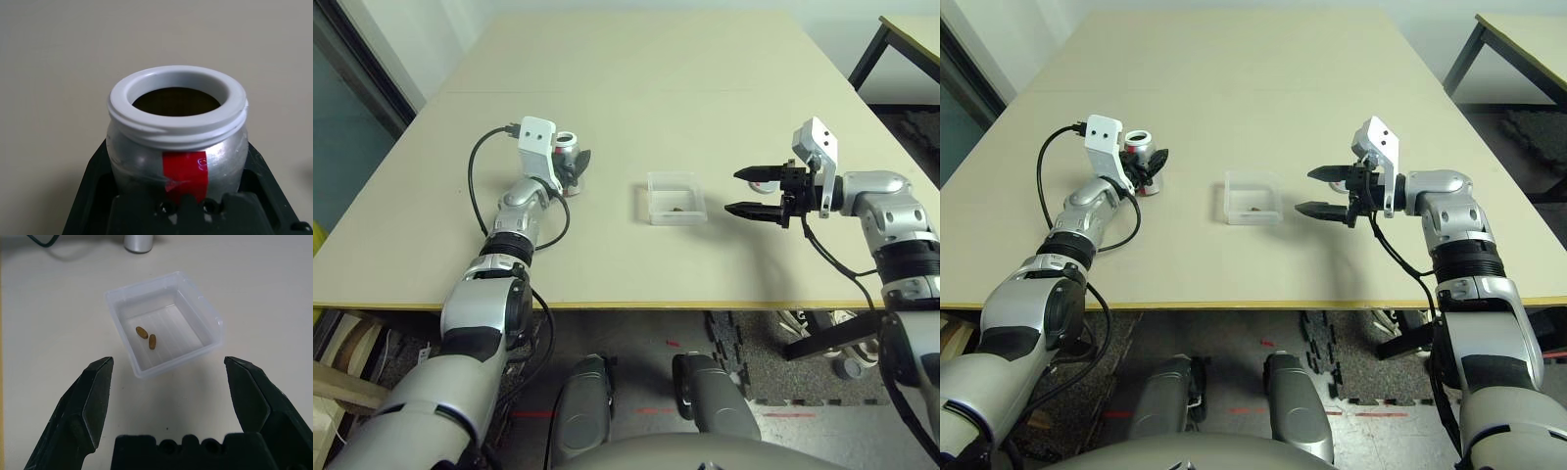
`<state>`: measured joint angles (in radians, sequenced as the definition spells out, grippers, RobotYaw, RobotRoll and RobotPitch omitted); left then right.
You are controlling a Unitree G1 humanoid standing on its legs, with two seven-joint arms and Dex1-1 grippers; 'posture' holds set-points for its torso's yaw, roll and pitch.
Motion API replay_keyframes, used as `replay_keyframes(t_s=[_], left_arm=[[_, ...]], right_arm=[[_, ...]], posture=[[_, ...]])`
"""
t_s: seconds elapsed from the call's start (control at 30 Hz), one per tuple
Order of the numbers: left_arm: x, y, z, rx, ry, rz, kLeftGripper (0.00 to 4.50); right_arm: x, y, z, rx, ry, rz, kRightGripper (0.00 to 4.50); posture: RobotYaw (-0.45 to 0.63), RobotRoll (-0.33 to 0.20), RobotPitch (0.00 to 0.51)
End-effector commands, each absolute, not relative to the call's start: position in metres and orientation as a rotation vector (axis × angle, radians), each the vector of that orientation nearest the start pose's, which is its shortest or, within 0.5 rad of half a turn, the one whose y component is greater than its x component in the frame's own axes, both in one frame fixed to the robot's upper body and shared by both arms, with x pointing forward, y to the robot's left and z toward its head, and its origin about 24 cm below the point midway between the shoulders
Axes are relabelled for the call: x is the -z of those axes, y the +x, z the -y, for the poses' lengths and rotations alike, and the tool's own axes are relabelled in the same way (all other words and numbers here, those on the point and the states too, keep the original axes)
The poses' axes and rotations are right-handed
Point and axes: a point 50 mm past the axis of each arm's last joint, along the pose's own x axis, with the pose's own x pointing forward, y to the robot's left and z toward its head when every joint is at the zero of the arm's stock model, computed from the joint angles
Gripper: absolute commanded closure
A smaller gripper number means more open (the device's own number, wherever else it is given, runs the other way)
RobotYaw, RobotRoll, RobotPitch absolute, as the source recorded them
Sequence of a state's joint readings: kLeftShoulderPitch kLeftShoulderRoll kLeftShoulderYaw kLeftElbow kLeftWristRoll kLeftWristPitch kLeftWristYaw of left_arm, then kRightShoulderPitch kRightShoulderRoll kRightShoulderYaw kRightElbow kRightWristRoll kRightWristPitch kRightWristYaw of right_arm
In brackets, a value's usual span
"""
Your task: Pour the medicine from the bottle into the box.
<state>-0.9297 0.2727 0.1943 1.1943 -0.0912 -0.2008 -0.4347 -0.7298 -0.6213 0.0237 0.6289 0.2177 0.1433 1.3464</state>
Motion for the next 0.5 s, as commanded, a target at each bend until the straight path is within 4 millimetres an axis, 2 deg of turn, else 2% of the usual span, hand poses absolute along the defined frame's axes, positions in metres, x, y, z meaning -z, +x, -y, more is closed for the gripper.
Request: replay_keyframes(t_s=[0.03,0.33,0.5], left_arm=[[-0.0946,0.3932,-0.1830,0.300,0.025,-0.066,1.85],[-0.0864,0.3899,-0.1800,0.316,0.001,-0.082,1.85],[-0.0874,0.3902,-0.1836,0.302,-0.043,-0.084,0.14]], right_arm=[[-0.1485,0.3383,0.2297,-1.138,-0.288,-0.220,0.00],[-0.1490,0.3379,0.2310,-1.133,-0.285,-0.222,0.00],[-0.1491,0.3391,0.2300,-1.134,-0.285,-0.221,0.00]], posture=[[-0.19,0.000,0.103],[-0.19,0.000,0.105],[-0.18,0.000,0.105]])
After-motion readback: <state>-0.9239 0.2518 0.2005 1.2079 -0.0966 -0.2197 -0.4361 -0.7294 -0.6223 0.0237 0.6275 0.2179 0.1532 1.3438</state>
